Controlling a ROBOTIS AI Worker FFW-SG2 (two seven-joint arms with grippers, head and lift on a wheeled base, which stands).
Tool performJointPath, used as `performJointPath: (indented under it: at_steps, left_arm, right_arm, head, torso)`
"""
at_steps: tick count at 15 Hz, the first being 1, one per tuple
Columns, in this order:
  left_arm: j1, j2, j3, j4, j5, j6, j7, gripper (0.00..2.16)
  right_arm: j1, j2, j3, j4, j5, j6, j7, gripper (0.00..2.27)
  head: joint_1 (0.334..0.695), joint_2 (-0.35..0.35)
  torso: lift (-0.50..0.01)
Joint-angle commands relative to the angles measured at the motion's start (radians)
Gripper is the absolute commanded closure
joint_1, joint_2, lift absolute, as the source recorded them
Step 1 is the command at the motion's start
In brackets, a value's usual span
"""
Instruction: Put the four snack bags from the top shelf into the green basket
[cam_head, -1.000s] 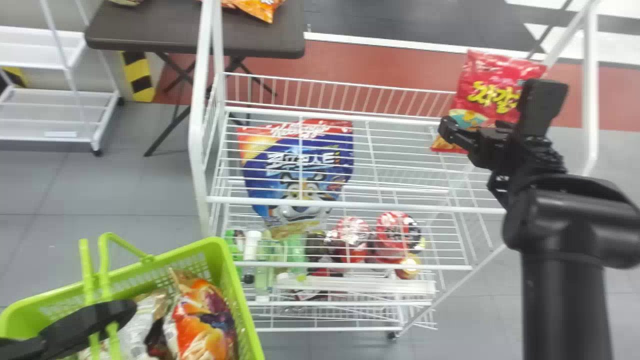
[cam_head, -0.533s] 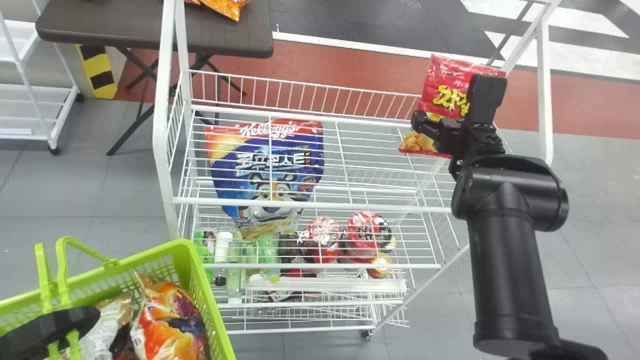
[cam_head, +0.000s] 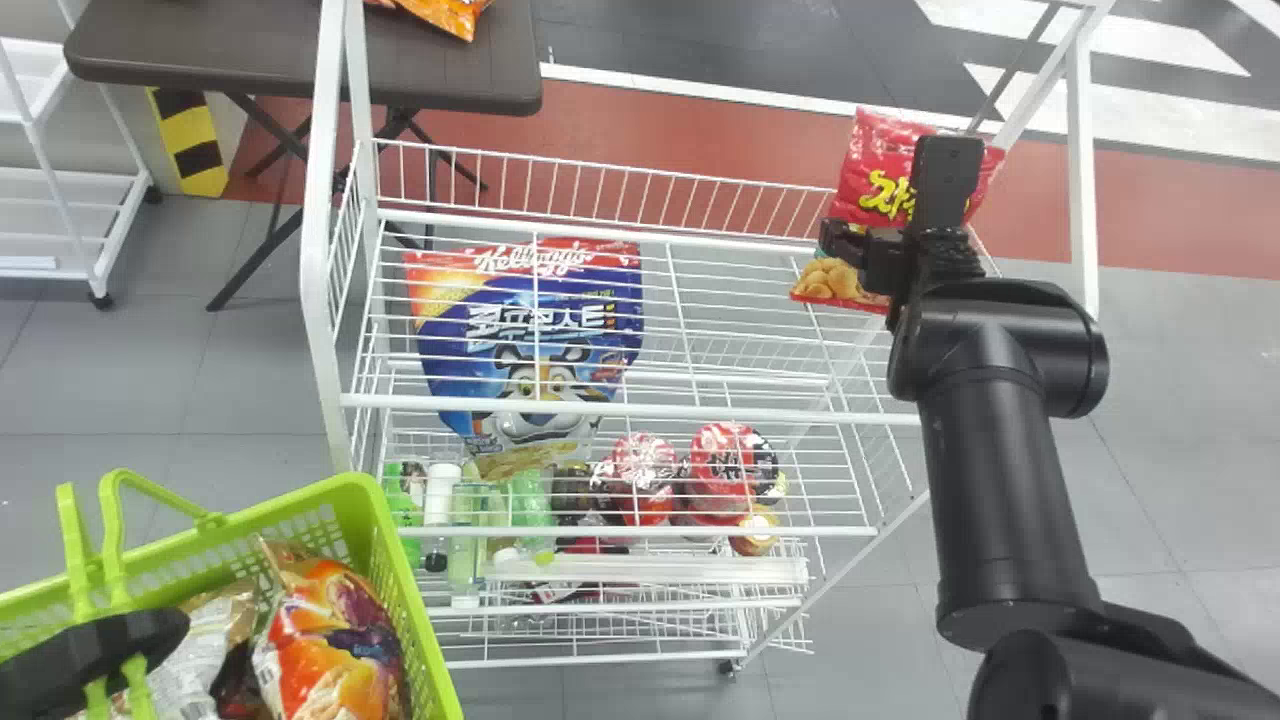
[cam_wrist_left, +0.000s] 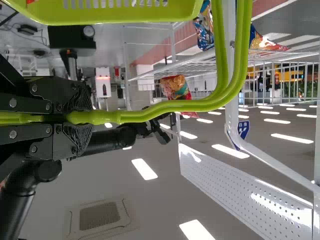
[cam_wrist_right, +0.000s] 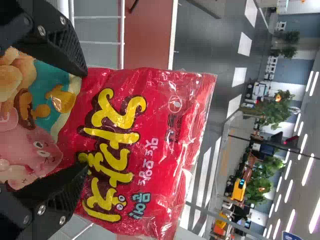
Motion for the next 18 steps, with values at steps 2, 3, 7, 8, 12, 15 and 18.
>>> performJointPath:
  at_steps: [2, 3, 7, 8, 12, 15, 18]
  left_arm:
    - [-0.001, 0.0, -0.001, 0.003, 0.0, -0.001, -0.011, 2.15]
    - [-0.001, 0.0, 0.001, 0.003, 0.0, -0.001, -0.011, 2.15]
    - [-0.003, 0.0, 0.001, 0.006, -0.002, -0.001, -0.011, 2.15]
    - [-0.001, 0.0, 0.002, 0.009, -0.002, -0.001, -0.011, 2.15]
    - [-0.001, 0.002, 0.01, 0.007, 0.003, -0.001, -0.011, 2.15]
    - [-0.006, 0.002, 0.01, 0.007, 0.0, -0.001, -0.011, 2.15]
    - [-0.012, 0.002, 0.01, 0.009, 0.0, -0.001, -0.011, 2.15]
  right_arm:
    - [0.026, 0.002, -0.004, -0.027, -0.017, 0.022, -0.003, 2.1]
    - [0.048, 0.002, -0.005, -0.063, -0.043, 0.022, 0.006, 2.1]
    - [0.106, 0.002, -0.007, -0.16, -0.087, 0.041, 0.011, 2.25]
    - [0.13, 0.002, -0.007, -0.205, -0.11, 0.053, 0.017, 2.25]
    - [0.275, 0.003, -0.004, -0.496, -0.233, 0.182, 0.092, 2.25]
    - [0.403, 0.017, 0.016, -0.766, -0.327, 0.326, 0.155, 2.25]
    - [0.56, 0.02, 0.072, -0.998, -0.419, 0.43, 0.19, 2.25]
  head:
    - [0.695, -0.247]
    - [0.695, -0.249]
    - [0.695, -0.248]
    - [0.695, -0.248]
    - [0.695, -0.241]
    - [0.695, -0.203]
    - [0.695, -0.156]
  torso:
    - [0.0]
    - [0.0]
    - [0.0]
    - [0.0]
    - [0.0]
    - [0.0]
    - [0.0]
